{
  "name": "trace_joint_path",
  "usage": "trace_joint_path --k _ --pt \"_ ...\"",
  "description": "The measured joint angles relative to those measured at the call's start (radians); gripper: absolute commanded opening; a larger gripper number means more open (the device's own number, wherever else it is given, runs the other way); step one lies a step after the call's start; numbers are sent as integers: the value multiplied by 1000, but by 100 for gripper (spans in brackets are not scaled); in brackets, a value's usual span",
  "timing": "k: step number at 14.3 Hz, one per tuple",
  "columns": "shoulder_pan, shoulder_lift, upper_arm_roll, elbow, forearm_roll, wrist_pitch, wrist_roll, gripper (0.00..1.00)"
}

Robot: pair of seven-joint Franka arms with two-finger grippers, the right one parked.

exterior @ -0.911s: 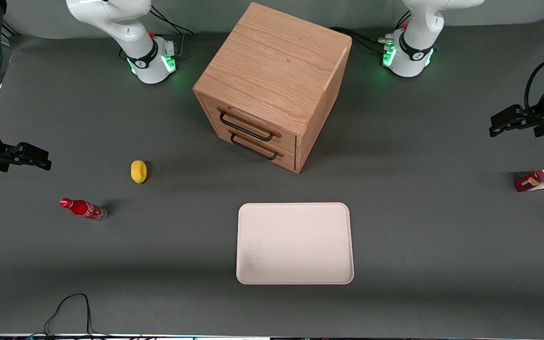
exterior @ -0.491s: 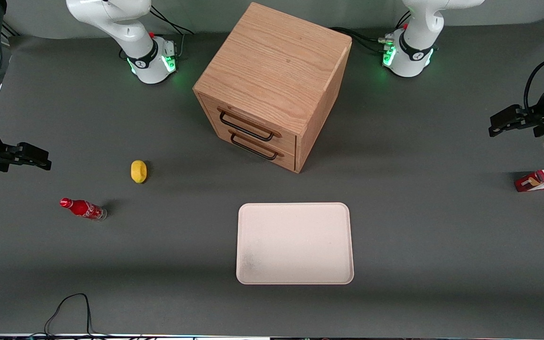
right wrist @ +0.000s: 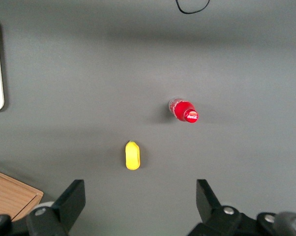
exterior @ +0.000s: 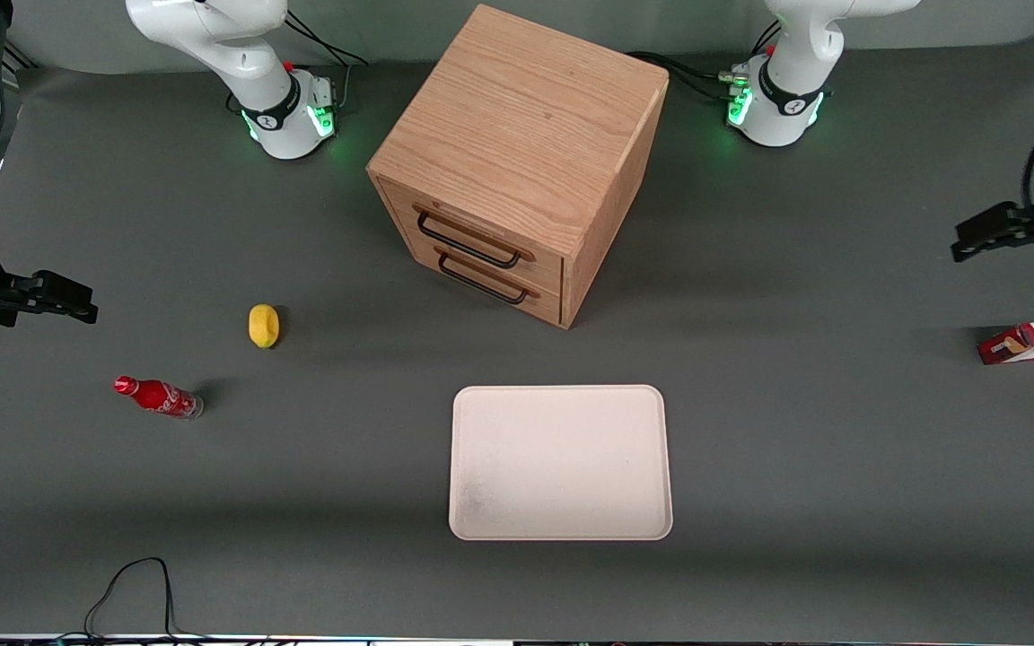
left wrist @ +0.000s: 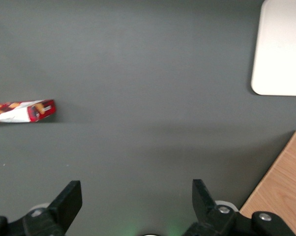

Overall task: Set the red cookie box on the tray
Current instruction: 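Move the left gripper down toward the red plaid shortbread box, then close the left gripper on the end of the shortbread box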

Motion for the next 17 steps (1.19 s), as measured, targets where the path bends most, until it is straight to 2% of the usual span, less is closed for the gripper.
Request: trace_joint_path --k 5,10,14,17 --pt "198 41 10 0 2 28 -1 100" --pt "444 115 16 -1 3 109 -70 100" --pt "579 145 16 -1 3 160 -256 100" --pt "627 153 15 -1 3 193 -494 100"
